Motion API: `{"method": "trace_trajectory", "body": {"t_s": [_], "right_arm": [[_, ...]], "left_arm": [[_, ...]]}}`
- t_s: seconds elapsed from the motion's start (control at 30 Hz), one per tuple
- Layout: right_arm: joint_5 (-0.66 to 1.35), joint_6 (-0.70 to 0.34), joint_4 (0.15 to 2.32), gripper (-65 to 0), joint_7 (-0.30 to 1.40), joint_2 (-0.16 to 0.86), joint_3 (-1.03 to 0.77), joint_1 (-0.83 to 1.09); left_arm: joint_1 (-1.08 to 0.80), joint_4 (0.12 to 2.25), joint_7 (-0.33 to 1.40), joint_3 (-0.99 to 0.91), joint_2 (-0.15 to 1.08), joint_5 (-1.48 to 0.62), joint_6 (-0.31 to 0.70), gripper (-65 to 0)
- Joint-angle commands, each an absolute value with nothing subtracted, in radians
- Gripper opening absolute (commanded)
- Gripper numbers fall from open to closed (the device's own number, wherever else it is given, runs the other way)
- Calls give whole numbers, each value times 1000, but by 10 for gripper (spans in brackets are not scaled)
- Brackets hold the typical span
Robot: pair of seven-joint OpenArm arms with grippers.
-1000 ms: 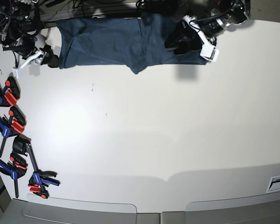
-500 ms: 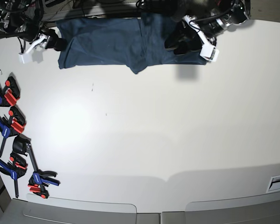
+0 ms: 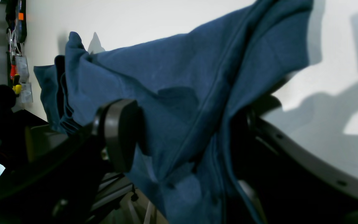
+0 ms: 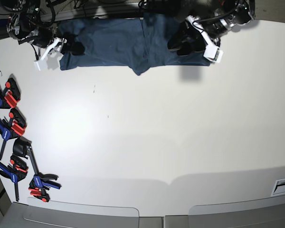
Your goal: Fold the T-shirt properly
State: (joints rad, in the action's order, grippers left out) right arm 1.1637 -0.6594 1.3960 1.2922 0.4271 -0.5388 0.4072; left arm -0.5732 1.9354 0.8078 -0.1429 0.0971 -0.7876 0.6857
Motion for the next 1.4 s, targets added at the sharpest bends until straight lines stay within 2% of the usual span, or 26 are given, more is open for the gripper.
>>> {"method": "trace_trajectory", "body": {"t_s": [0.0, 0.1, 0.37, 0.6, 0.67, 0.77, 0.93, 1.17, 1.37], "right_arm": [[1137, -657, 1402, -257, 1310, 443, -543, 411], [1137, -657, 1402, -316, 1309, 443, -543, 410], [1137, -657, 1402, -650, 1308, 443, -543, 390], [1135, -657, 1402, -650, 1310, 443, -543, 380], [1135, -657, 1402, -650, 1315, 443, -543, 380], [1144, -657, 1404, -650, 1316, 443, -543, 380], [1262, -658, 1406, -650, 1335, 443, -543, 380], [1484, -698, 1433, -650, 1396, 442, -543, 380], [1484, -698, 1504, -650, 1396, 425, -542, 380]], "left_arm": [[-576, 1959, 783, -143, 98, -812, 698, -419], [-577, 1987, 784, -152, 97, -812, 698, -419], [-584, 2072, 788, -335, 98, -812, 698, -420], [-585, 2071, 854, -600, 98, -812, 698, -421], [-594, 2070, 859, -665, 98, -812, 698, -481], [-596, 2070, 859, -735, 99, -811, 669, -650], [-620, 2070, 863, -759, 112, -760, 663, -650], [-681, 2070, 847, -759, 112, -699, 593, -650], [-701, 2070, 838, -759, 111, -700, 593, -650]]}}
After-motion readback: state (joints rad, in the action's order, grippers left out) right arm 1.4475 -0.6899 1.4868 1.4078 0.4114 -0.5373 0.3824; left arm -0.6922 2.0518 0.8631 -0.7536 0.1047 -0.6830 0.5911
